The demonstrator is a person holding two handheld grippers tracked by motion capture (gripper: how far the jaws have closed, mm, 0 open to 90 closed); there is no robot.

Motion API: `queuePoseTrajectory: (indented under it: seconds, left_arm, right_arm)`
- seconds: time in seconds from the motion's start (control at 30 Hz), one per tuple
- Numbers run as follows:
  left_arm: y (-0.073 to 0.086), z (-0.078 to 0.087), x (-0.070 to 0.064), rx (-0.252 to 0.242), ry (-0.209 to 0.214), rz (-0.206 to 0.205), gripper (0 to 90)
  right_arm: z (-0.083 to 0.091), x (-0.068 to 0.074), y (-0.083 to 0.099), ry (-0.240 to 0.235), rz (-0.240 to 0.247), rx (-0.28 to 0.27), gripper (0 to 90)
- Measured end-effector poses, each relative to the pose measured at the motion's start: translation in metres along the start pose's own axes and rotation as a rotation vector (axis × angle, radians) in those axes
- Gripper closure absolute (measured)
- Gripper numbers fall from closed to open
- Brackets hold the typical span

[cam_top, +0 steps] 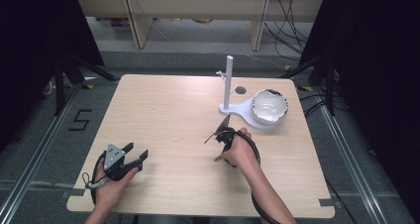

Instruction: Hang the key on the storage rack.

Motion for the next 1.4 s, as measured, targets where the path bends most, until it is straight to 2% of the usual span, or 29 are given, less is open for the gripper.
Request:
queuePoseTrajectory:
  seconds: [0.1,0.2,0.23,0.27,0.3,0.33,0.43,0.47,0.5,0.53,0.8,0.87,0.9,0.93,1.07,1.1,1.13,1.17,1.2,1.27,1.33,1.37,1.4]
  left_arm:
    - [0.0000,0.0004,-0.0002,0.004,-0.003,0.002,34.4]
    - [0.0000,0.0004,-0.0001,0.007,-0.004,0.003,34.5]
    - [0.0000,0.0001,-0.0004,0.001,-0.002,0.003,34.5]
    - [0.0000,0.0005,-0.0003,0.007,-0.004,0.000,34.5]
    - [0.0000,0.0005,-0.0005,0.006,-0.004,0.001,34.5]
    - [0.0000,0.0005,-0.0005,0.006,-0.004,0.001,34.5]
    - [0.0000,0.0003,-0.0006,0.007,-0.004,0.000,34.5]
    - [0.0000,-0.0001,-0.0007,0.004,-0.004,-0.001,34.5]
    - [0.0000,-0.0001,-0.0007,0.004,-0.004,-0.001,34.5]
    - [0.0000,-0.0001,-0.0006,0.000,-0.001,0.000,34.5]
    - [0.0000,0.0002,0.0000,0.002,0.002,0.002,34.5]
    - [0.0000,0.0000,-0.0001,0.000,0.002,0.005,34.5]
    - [0.0000,0.0000,-0.0001,0.001,0.002,0.003,34.5]
    - [0.0000,0.0001,-0.0001,0.003,0.001,0.001,34.5]
    - [-0.0001,0.0003,-0.0006,0.007,-0.004,0.000,34.5]
    - [-0.0001,0.0003,-0.0006,0.007,-0.004,0.000,34.5]
    - [0.0000,0.0004,-0.0005,0.007,-0.004,0.001,34.6]
    - [0.0000,0.0004,-0.0005,0.007,-0.004,0.001,34.5]
    - [0.0000,0.0005,-0.0003,0.006,-0.004,0.001,34.5]
    - [0.0000,0.0000,-0.0001,0.001,0.001,0.005,34.5]
    - [0.0000,0.0003,-0.0001,0.005,-0.002,0.005,34.5]
    - [0.0000,0.0003,-0.0002,0.005,-0.002,0.006,34.5]
    - [0.0000,0.0000,0.0000,0.002,0.001,0.005,34.5]
  right_arm:
    - [0.0001,0.0000,-0.0001,0.004,0.009,0.007,66.9]
    - [-0.0001,-0.0001,0.0000,0.013,-0.018,0.001,61.1]
    - [-0.0003,-0.0025,0.0003,0.014,-0.013,-0.006,60.1]
    - [-0.0004,-0.0027,0.0015,0.009,-0.032,-0.007,59.7]
    - [-0.0004,-0.0055,0.0015,0.009,0.008,-0.013,59.6]
    - [-0.0010,-0.0043,0.0017,0.010,0.001,-0.035,59.8]
    - [-0.0005,-0.0036,0.0019,0.013,-0.004,-0.032,60.5]
    - [-0.0003,-0.0030,0.0018,0.000,0.008,-0.019,64.9]
    - [-0.0003,-0.0030,0.0018,0.000,0.008,-0.019,64.9]
    - [-0.0003,-0.0006,0.0016,0.002,-0.009,-0.009,67.1]
    - [-0.0002,-0.0013,0.0020,-0.005,-0.004,-0.001,65.7]
    - [-0.0001,-0.0019,0.0028,0.011,-0.022,0.004,62.4]
    - [-0.0003,-0.0017,0.0033,0.004,-0.030,-0.004,61.7]
    - [-0.0002,-0.0034,0.0037,0.007,-0.011,-0.005,61.1]
    - [-0.0007,-0.0034,0.0045,0.016,0.010,-0.008,65.1]
    - [-0.0007,-0.0034,0.0045,0.016,0.010,-0.008,65.1]
    - [0.0004,-0.0011,0.0048,0.003,-0.019,0.030,66.8]
    - [0.0004,-0.0011,0.0048,0.003,-0.019,0.030,66.8]
    - [-0.0002,-0.0041,0.0045,0.014,0.016,0.026,67.0]
    - [0.0002,-0.0010,0.0039,-0.001,-0.034,0.031,67.1]
    - [0.0001,-0.0021,0.0035,0.001,-0.025,0.031,67.1]
    - [0.0009,-0.0009,0.0036,0.005,-0.049,0.045,67.0]
    - [0.0008,-0.0007,0.0035,0.005,-0.050,0.044,67.0]
Point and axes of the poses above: each handheld gripper's, and its own axes: z roughly backward along the jaws, y roughly out of its underside, x roughly to its left, the point moved 3 cm from there along -z, roughly forward along the jaws, and after that the axes turned 1 degree about x, right-handed, at the moved point
